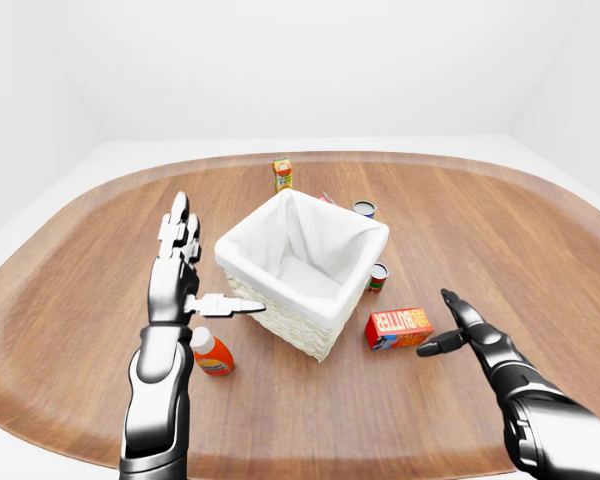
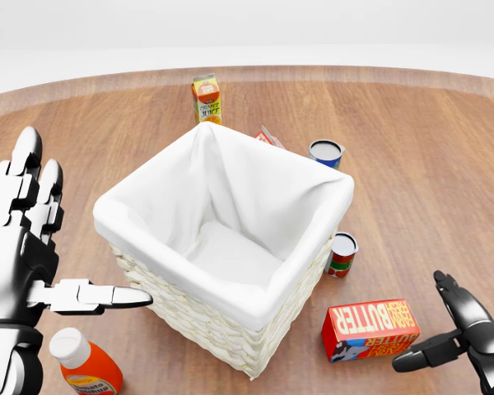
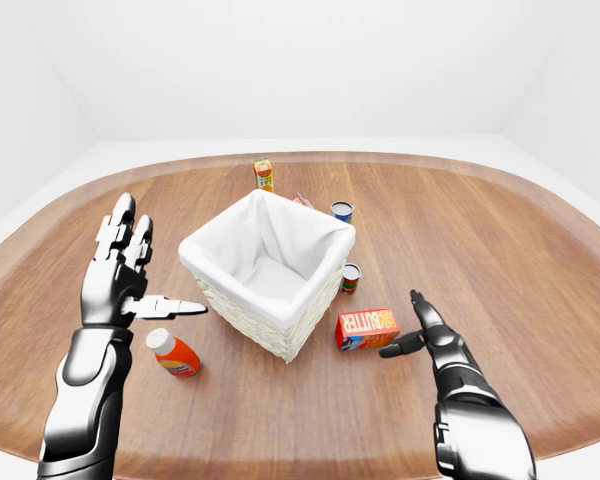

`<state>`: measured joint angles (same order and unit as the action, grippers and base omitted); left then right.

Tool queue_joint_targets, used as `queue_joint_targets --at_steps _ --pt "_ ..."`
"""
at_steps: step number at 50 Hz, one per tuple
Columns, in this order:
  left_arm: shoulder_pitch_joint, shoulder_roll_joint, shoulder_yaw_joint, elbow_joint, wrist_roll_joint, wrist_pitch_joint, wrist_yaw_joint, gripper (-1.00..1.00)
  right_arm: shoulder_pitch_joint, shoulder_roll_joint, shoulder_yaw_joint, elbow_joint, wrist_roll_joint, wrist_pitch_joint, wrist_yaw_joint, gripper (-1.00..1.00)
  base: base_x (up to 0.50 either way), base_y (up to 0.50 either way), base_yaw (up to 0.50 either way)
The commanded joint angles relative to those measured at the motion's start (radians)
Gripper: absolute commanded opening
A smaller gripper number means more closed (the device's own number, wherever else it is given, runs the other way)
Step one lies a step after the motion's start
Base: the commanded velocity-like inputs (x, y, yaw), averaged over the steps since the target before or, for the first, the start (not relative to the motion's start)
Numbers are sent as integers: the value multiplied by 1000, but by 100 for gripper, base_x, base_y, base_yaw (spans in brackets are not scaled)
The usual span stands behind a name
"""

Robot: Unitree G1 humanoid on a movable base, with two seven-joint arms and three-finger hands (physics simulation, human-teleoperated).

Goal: Pick up the butter and put it in the basket.

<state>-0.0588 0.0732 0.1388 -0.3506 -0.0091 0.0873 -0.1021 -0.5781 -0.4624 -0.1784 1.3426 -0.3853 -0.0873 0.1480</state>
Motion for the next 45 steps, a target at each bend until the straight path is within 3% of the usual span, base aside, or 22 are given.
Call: queue_joint_targets --at_steps 1,13,26,45 --pt "7 -1 0 4 -4 0 1 100 -18 46 -16 25 -14 0 -34 100 0 0 0" --pt "4 -2 -1 23 -7 0 3 100 -28 84 -23 30 -25 0 -32 100 0 0 0" --pt "13 -2 2 20 -15 0 3 100 -17 99 19 37 -144 0 -93 100 0 0 0" --pt "20 -3 10 18 -23 0 5 100 -42 135 12 43 -242 0 -150 100 0 0 0"
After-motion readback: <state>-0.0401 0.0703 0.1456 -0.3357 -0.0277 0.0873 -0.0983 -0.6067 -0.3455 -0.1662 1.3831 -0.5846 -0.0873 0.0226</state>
